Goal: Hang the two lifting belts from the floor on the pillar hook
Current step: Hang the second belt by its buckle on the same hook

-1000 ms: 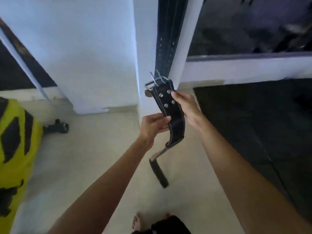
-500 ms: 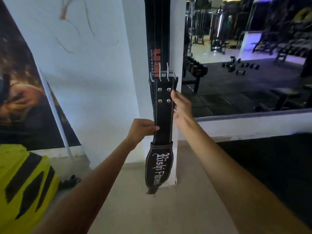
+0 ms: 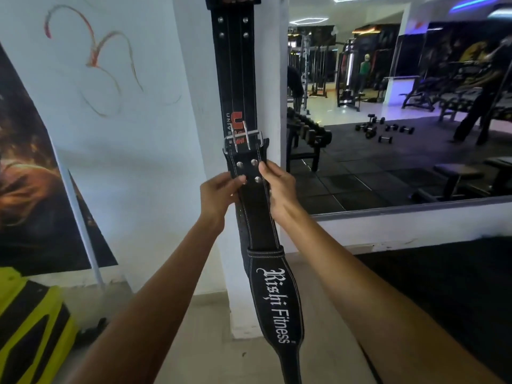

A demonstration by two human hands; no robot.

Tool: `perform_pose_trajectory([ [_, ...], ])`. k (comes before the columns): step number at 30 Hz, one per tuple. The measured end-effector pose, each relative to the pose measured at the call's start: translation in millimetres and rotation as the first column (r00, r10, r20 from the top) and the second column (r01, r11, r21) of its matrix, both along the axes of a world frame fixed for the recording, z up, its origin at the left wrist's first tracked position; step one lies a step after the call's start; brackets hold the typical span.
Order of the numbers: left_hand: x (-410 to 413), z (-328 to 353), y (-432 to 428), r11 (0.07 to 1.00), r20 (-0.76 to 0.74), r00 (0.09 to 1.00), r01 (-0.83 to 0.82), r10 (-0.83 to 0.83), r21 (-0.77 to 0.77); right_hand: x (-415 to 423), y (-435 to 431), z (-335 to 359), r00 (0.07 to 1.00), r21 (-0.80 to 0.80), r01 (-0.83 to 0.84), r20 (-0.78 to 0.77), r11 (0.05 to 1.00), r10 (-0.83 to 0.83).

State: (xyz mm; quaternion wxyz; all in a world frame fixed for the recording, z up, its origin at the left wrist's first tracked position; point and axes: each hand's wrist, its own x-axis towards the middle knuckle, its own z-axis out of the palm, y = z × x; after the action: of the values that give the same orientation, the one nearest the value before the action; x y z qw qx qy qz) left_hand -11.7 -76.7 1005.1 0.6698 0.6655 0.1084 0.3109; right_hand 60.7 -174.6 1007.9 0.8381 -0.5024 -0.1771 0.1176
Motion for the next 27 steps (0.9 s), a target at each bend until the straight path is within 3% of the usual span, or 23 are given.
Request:
perform_pose_trajectory([
  [5,17.8,24.8,-6.7,0.993,0.090,0.990,0.111,-0.108,-0.028,15.7,-24.2,13.2,0.977,-0.082,0.073,0.207,0.994,-0.054],
  [7,24.5,34.1,-7.5,0.992,0.137,0.983,0.127,-0.123,-0.021,15.7,-38.4,-3.4,0.964,-0.185,0.116,0.259,0.976,-0.065],
  [11,28.0,39.4,-5.3,0.988,0.177,0.973,0.154,-0.149,-0.014,-0.4,-62.4,-69.9,0.989,-0.412,0.087,0.146,0.907,-0.028],
  [13,24.6,32.5,-8.8,0.984,0.159,0.971,0.179,-0.180,0.021,1.3,-60.2,-61.9,0.989,-0.357,0.115,0.126,0.927,-0.074],
  [17,21.6,30.7,-13.6,0.981,0.189,0.963,0.192,-0.192,0.016,-2.6,-46.5,-20.2,0.964,-0.249,0.170,0.241,0.954,-0.109],
  [20,21.7,34.3,-9.3,0.982,0.192,0.963,0.188,-0.187,0.012,-14.9,-50.5,-68.9,0.955,-0.371,0.184,0.287,0.910,-0.076],
  [23,15.1,31.3,-5.8,0.982,0.182,0.966,0.189,-0.185,-0.005,-27.7,-57.4,-100.1,0.972,-0.502,0.104,0.233,0.859,0.018],
  [27,9.0,36.8,0.2,0.983,0.188,0.965,0.182,-0.184,0.026,-23.5,-36.4,-21.5,0.971,-0.214,0.132,0.223,0.968,-0.084],
])
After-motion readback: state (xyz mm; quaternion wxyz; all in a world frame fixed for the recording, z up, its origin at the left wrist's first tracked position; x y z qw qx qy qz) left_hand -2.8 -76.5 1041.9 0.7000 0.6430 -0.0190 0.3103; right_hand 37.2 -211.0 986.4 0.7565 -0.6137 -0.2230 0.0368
